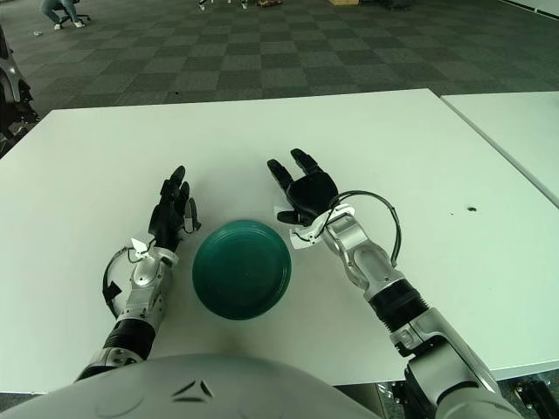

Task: Put the charger into the plate.

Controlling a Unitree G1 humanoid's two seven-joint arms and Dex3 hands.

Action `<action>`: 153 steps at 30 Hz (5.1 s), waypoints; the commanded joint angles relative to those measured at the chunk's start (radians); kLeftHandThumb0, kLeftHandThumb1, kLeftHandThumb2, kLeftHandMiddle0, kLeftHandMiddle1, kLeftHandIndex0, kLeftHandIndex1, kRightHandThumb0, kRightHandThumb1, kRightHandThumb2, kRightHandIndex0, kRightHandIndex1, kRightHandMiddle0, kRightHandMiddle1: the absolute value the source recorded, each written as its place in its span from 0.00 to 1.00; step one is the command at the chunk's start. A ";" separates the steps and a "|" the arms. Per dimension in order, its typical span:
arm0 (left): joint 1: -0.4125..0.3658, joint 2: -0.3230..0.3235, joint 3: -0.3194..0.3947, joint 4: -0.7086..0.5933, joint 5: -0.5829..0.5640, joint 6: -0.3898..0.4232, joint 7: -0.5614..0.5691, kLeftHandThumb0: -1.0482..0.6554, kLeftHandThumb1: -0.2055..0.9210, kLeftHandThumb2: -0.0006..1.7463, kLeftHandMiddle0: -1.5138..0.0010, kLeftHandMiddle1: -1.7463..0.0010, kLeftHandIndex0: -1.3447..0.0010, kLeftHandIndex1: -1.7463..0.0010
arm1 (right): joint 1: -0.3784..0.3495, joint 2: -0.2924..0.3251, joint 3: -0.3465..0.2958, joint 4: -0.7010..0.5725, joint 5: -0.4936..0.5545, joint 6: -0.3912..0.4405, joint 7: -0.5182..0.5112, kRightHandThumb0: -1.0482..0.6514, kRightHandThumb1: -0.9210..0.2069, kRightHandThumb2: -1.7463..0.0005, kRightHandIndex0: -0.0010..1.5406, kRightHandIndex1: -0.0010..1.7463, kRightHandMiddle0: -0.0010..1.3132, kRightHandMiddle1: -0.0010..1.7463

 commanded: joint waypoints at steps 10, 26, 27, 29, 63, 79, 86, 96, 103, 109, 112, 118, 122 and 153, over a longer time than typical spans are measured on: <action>0.163 -0.050 0.005 0.137 -0.028 0.042 -0.006 0.09 1.00 0.50 0.91 1.00 1.00 0.81 | -0.122 0.052 0.006 0.245 0.051 0.019 -0.030 0.00 0.00 0.42 0.05 0.01 0.00 0.00; 0.163 -0.063 0.007 0.130 -0.043 0.027 -0.019 0.08 1.00 0.51 0.90 1.00 1.00 0.77 | -0.259 0.121 0.041 0.499 0.096 0.017 -0.050 0.00 0.00 0.42 0.06 0.01 0.00 0.00; 0.165 -0.065 0.007 0.127 -0.045 0.026 -0.020 0.09 1.00 0.51 0.90 1.00 1.00 0.76 | -0.267 0.125 0.043 0.508 0.098 0.017 -0.049 0.00 0.00 0.42 0.06 0.01 0.00 0.00; 0.171 -0.068 0.004 0.118 -0.044 0.025 -0.020 0.09 1.00 0.50 0.90 1.00 1.00 0.76 | -0.292 0.134 0.046 0.514 0.102 0.024 -0.027 0.00 0.00 0.42 0.06 0.01 0.00 0.00; 0.157 -0.114 -0.075 0.126 0.006 0.016 0.015 0.11 1.00 0.51 0.89 0.99 1.00 0.80 | -0.317 -0.068 0.130 0.272 0.105 0.022 0.640 0.00 0.00 0.39 0.14 0.03 0.00 0.00; 0.150 -0.163 -0.083 0.139 -0.007 -0.036 0.061 0.14 1.00 0.55 0.87 0.99 1.00 0.71 | -0.366 0.030 0.272 0.661 0.027 -0.038 0.492 0.00 0.00 0.45 0.14 0.03 0.00 0.00; 0.163 -0.193 -0.056 0.122 -0.054 -0.089 0.071 0.15 1.00 0.54 0.86 0.99 1.00 0.65 | -0.369 0.189 0.332 1.041 -0.013 0.034 0.089 0.00 0.00 0.45 0.15 0.03 0.00 0.00; 0.163 -0.231 0.005 0.149 -0.135 -0.165 0.073 0.18 1.00 0.53 0.84 0.99 1.00 0.65 | -0.360 0.283 0.305 1.192 0.036 0.116 -0.119 0.00 0.00 0.46 0.14 0.02 0.02 0.01; 0.147 -0.191 0.023 0.198 -0.143 -0.198 0.074 0.19 1.00 0.52 0.84 0.99 1.00 0.64 | -0.325 0.300 0.291 1.231 0.061 0.136 -0.213 0.02 0.00 0.48 0.19 0.02 0.03 0.07; 0.164 -0.163 0.010 0.218 -0.096 -0.269 0.097 0.17 1.00 0.53 0.86 1.00 1.00 0.64 | -0.302 0.315 0.271 1.242 0.090 0.141 -0.284 0.05 0.00 0.51 0.23 0.02 0.00 0.19; 0.173 -0.159 0.003 0.217 -0.094 -0.281 0.093 0.16 1.00 0.53 0.87 1.00 1.00 0.66 | -0.300 0.323 0.276 1.245 0.091 0.136 -0.293 0.05 0.00 0.51 0.24 0.02 0.00 0.21; 0.182 -0.159 -0.009 0.213 -0.085 -0.298 0.094 0.15 1.00 0.54 0.88 1.00 1.00 0.67 | -0.288 0.332 0.293 1.249 0.078 0.127 -0.290 0.05 0.00 0.51 0.26 0.02 0.00 0.24; 0.192 -0.162 -0.017 0.203 -0.083 -0.298 0.092 0.15 1.00 0.54 0.88 1.00 1.00 0.67 | -0.263 0.346 0.315 1.251 0.062 0.129 -0.284 0.05 0.00 0.51 0.27 0.02 0.00 0.24; 0.328 -0.191 -0.065 0.032 -0.186 -0.157 0.026 0.14 1.00 0.53 0.86 1.00 1.00 0.65 | -0.317 0.334 0.293 1.250 0.159 -0.039 0.055 0.01 0.00 0.58 0.20 0.01 0.00 0.13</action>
